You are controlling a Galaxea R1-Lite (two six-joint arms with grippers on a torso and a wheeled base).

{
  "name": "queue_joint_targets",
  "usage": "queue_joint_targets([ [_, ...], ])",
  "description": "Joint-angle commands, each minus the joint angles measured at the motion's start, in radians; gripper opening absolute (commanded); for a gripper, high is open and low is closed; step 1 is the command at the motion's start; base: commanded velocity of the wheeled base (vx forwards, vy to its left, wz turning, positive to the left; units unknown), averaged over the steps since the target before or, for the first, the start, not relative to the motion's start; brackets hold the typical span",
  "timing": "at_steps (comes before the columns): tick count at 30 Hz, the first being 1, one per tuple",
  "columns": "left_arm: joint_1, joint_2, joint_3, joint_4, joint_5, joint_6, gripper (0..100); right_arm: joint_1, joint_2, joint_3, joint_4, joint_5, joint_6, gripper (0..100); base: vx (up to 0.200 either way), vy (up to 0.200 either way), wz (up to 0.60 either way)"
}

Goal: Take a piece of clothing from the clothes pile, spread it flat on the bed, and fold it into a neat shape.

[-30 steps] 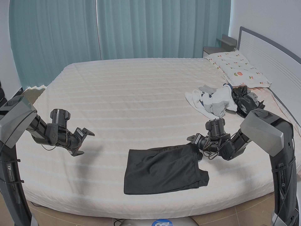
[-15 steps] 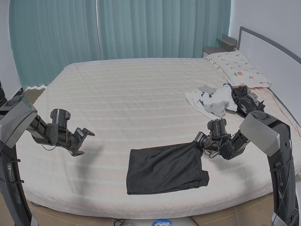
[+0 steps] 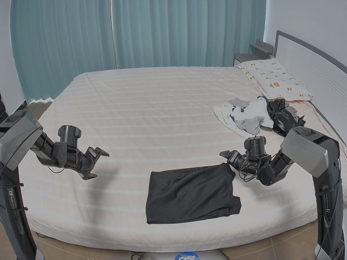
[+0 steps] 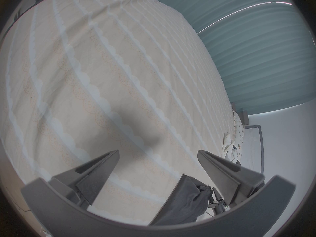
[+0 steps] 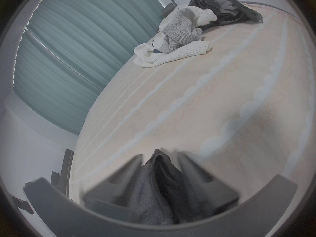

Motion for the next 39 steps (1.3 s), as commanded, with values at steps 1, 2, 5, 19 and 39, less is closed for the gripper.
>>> queue_joint_targets([
  [1,0.001,0.002,0.0,0.001,0.0,0.0,100,-0.011,-0.178,0.279,-0.132,0.092,-0.018,100,0.0,0.0,0.0],
  [2,0.001,0.002,0.0,-0.001,0.0,0.0,100,-0.011,-0.195,0.358,-0.169,0.123,-0.044,100,0.0,0.0,0.0],
  [5,0.001,0.002,0.0,-0.001,0.0,0.0,100,-0.017,-0.182,0.515,-0.303,0.167,-0.158,100,0.0,0.0,0.0],
  [19,0.001,0.002,0.0,0.001,0.0,0.0,100,0.019,-0.095,0.716,-0.574,0.308,-0.253,100,0.0,0.0,0.0],
  [39,-0.001,0.002,0.0,0.001,0.0,0.0,100,0.019,-0.084,0.763,-0.645,0.302,-0.262,0,0.0,0.0,0.0],
])
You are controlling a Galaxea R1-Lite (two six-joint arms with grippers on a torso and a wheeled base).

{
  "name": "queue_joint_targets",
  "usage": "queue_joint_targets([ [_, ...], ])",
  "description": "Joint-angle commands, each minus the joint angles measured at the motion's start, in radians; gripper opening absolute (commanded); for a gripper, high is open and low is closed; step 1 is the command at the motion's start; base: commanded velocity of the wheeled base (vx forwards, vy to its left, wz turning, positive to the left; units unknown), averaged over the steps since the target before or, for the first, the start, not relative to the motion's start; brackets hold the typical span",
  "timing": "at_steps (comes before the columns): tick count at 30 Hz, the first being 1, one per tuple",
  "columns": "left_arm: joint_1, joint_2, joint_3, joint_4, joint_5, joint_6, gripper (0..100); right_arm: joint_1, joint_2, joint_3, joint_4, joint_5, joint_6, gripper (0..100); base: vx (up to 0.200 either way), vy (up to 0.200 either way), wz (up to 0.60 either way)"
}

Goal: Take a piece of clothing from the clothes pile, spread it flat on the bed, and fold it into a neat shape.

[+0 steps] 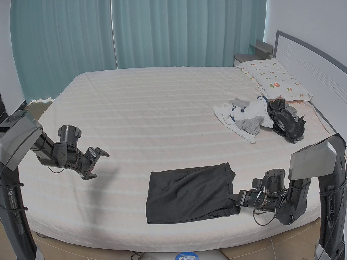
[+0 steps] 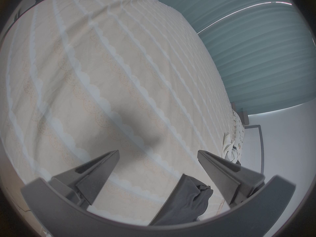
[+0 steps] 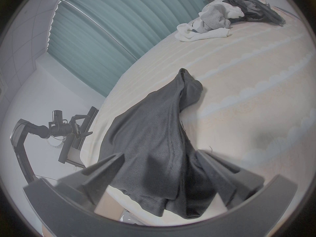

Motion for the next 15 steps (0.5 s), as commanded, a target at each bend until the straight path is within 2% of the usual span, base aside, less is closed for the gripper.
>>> queue_joint_targets([
  [1,0.001,0.002,0.0,0.0,0.0,0.0,100,-0.022,-0.003,0.033,-0.029,-0.001,-0.001,0,0.0,0.0,0.0],
  [15,-0.001,0.002,-0.002,0.0,0.0,0.0,100,-0.04,-0.09,0.186,-0.132,0.002,-0.005,0,0.0,0.0,0.0],
])
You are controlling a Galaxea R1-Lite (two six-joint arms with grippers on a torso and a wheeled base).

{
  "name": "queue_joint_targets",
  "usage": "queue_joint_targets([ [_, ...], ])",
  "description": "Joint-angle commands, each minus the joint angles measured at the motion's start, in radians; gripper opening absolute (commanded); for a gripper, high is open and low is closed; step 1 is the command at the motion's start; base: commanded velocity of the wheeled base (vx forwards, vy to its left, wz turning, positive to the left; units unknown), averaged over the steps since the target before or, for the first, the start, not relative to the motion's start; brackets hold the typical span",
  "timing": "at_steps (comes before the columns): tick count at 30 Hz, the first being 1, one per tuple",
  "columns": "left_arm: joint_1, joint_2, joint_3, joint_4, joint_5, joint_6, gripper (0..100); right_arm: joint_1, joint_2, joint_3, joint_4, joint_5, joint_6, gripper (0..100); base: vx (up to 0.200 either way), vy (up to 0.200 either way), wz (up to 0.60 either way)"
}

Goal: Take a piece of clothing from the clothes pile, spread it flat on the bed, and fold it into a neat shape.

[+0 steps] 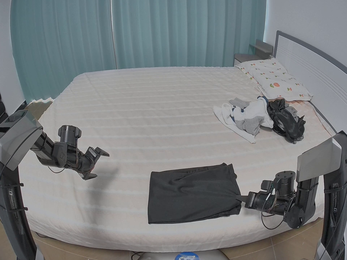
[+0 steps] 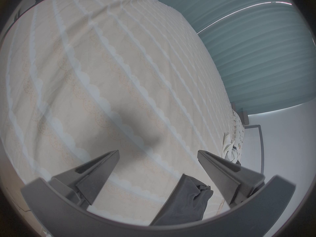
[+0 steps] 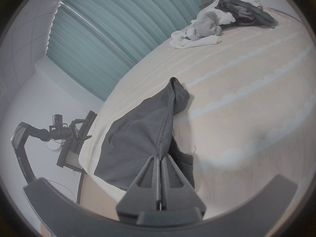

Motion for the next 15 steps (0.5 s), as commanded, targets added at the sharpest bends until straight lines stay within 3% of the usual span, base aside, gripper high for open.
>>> queue_joint_targets([
  [1,0.001,0.002,-0.001,-0.001,0.0,0.0,100,-0.002,-0.057,0.045,-0.007,0.001,-0.001,0,0.0,0.0,0.0],
  [5,-0.001,0.002,-0.001,-0.001,0.0,0.0,100,-0.01,-0.096,0.082,0.002,0.007,-0.002,0,0.0,0.0,0.0],
  [14,-0.001,0.003,-0.002,0.001,0.0,0.0,100,-0.039,0.032,0.077,0.006,0.007,-0.073,0,0.0,0.0,0.0],
  [15,-0.001,0.003,-0.002,0.001,0.0,0.0,100,-0.037,0.046,0.074,0.002,0.007,-0.08,100,0.0,0.0,0.0],
])
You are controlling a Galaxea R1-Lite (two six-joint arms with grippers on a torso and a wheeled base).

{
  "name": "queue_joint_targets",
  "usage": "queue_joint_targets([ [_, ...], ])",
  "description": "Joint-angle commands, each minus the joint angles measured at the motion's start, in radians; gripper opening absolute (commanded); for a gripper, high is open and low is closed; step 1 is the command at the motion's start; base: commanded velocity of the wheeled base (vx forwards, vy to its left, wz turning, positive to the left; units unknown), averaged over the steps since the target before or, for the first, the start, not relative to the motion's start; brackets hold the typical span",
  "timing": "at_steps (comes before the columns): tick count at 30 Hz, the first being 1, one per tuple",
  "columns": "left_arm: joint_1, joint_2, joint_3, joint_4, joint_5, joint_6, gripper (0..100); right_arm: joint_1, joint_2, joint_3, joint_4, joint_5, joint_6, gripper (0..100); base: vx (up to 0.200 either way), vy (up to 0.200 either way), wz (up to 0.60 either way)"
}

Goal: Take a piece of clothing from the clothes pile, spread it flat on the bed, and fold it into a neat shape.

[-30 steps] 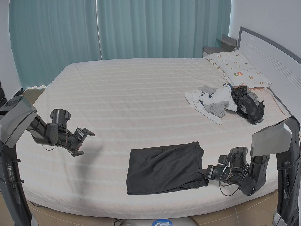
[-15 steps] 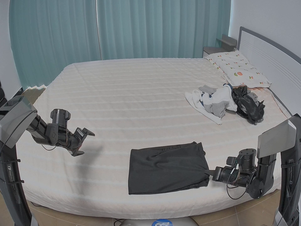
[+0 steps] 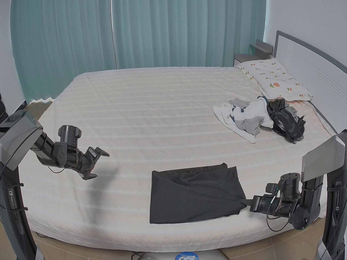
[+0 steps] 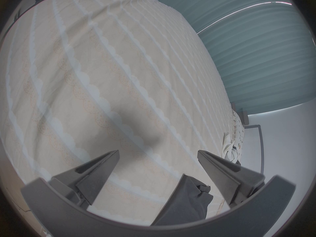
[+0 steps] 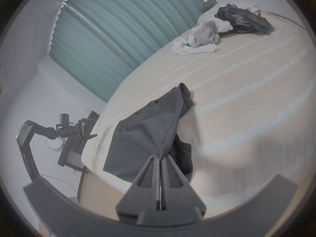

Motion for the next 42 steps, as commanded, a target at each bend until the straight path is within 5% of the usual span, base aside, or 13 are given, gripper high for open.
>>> queue_joint_targets([
  [1,-0.001,0.003,-0.002,0.0,0.0,0.0,100,-0.005,0.078,-0.005,-0.006,0.001,-0.023,100,0.0,0.0,0.0],
  [9,-0.001,0.003,-0.002,0.0,0.0,0.0,100,-0.049,0.035,-0.146,0.022,-0.01,-0.023,100,0.0,0.0,0.0],
  [13,-0.001,0.003,-0.002,0.0,0.0,0.0,100,-0.075,0.025,-0.314,0.178,-0.047,-0.011,100,0.0,0.0,0.0],
  [20,-0.001,0.004,-0.002,0.0,0.0,0.0,100,-0.029,0.082,-0.64,0.482,-0.079,0.164,100,0.0,0.0,0.0],
  [26,-0.001,0.006,-0.002,0.0,0.0,0.0,100,-0.011,0.165,-0.759,0.52,-0.082,0.189,100,0.0,0.0,0.0],
  [27,-0.001,0.006,-0.002,0.0,0.0,0.0,100,-0.014,0.173,-0.775,0.519,-0.082,0.192,0,0.0,0.0,0.0],
  [42,-0.002,0.006,0.0,-0.002,0.002,0.0,100,-0.031,0.18,-0.819,0.471,-0.134,0.284,0,0.0,0.0,0.0],
])
